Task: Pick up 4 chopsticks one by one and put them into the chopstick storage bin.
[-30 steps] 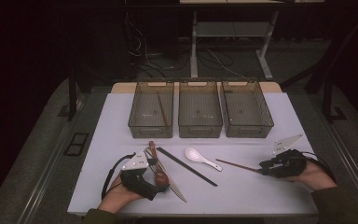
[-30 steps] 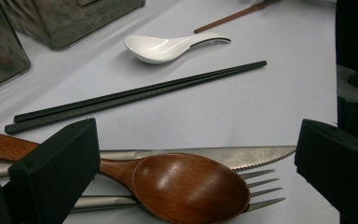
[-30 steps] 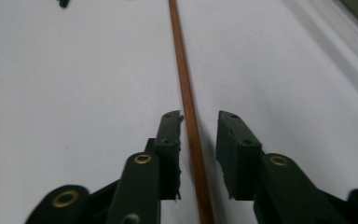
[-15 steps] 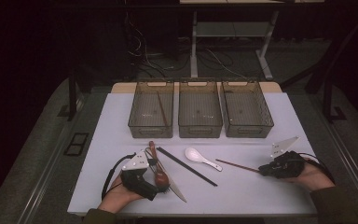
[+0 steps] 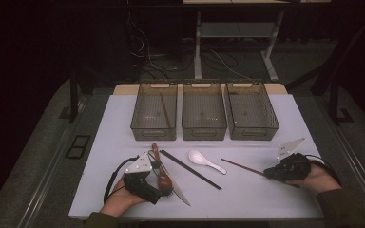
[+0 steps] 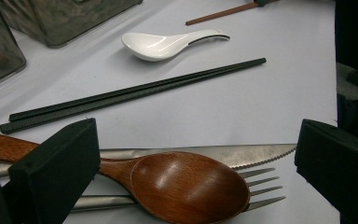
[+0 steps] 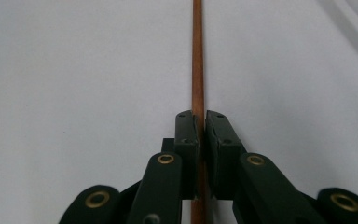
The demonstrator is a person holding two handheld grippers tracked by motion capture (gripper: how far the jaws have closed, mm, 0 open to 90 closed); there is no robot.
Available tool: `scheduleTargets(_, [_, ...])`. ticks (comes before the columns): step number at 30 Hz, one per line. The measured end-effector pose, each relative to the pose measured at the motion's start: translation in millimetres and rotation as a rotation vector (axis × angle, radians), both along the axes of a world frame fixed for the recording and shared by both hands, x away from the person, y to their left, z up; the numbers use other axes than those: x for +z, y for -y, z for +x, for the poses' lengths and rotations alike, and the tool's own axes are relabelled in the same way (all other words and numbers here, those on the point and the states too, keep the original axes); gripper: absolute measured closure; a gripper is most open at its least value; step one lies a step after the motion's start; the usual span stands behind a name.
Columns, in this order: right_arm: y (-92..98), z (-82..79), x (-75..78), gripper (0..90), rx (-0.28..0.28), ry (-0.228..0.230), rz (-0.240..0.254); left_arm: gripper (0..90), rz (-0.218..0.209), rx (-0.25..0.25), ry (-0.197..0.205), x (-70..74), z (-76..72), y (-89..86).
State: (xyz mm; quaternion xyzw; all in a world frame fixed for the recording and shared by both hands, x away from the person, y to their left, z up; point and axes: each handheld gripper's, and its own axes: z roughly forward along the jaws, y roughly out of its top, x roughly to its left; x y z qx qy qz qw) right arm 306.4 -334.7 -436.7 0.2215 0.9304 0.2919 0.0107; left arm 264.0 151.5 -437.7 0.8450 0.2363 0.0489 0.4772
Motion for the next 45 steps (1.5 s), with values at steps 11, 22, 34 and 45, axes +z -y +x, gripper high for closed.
scheduleTargets(11, [5.4, 1.5, 4.5, 83.6, -0.033, -0.012, 0.067, 0.0, -0.001, 0.000, 0.001, 0.2, -0.1, -0.1])
scheduleTargets(22, [6.3, 3.5, 19.6, 83.6, -0.083, 0.006, 0.196, 0.0, -0.001, 0.000, 0.001, 0.6, -0.4, 0.3])
scheduleTargets(34, [-15.4, 12.6, 32.8, 83.6, -0.107, 0.039, 0.249, 0.0, 0.001, -0.002, 0.004, 0.5, -0.3, 0.8])
scheduleTargets(45, [-42.1, 25.1, 45.9, 83.5, -0.127, 0.082, 0.287, 0.0, -0.003, -0.006, 0.004, 0.4, -0.3, 1.4])
